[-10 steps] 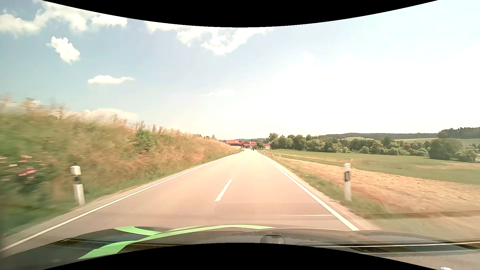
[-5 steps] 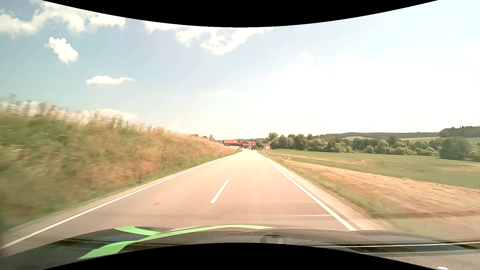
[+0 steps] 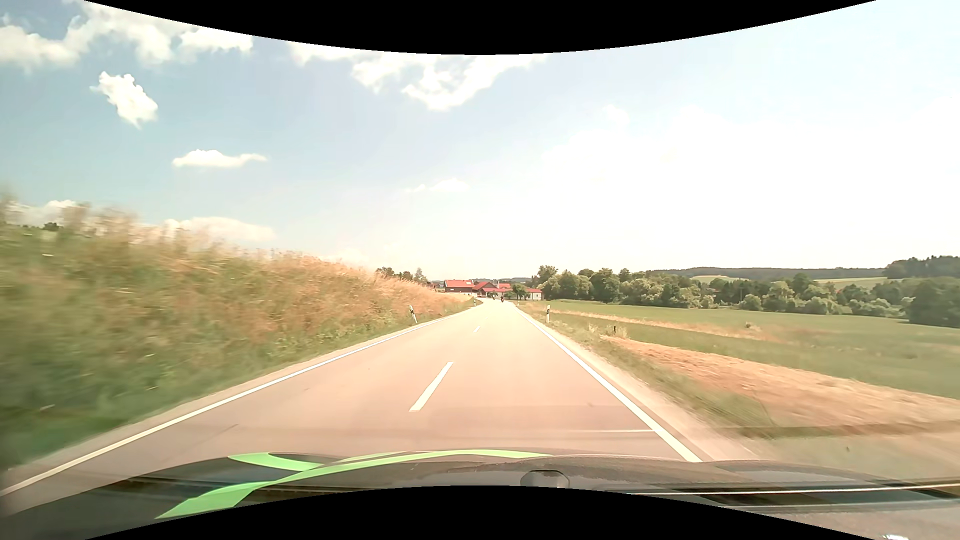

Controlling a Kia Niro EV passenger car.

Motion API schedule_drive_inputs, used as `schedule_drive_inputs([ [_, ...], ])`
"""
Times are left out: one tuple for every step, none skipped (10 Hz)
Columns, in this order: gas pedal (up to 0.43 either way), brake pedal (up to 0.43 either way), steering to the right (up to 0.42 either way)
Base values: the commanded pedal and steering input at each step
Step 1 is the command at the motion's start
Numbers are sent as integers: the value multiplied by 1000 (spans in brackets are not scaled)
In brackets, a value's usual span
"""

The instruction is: Follow the waypoints while adhering to traffic rules and regulations

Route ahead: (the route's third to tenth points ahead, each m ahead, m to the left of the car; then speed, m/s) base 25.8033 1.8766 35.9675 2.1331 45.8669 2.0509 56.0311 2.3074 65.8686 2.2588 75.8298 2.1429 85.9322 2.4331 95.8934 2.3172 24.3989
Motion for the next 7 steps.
schedule_drive_inputs([
  [98,0,-2],
  [98,0,-2],
  [98,0,-2],
  [98,0,-1],
  [98,0,-1],
  [98,0,-1],
  [98,0,-2],
])
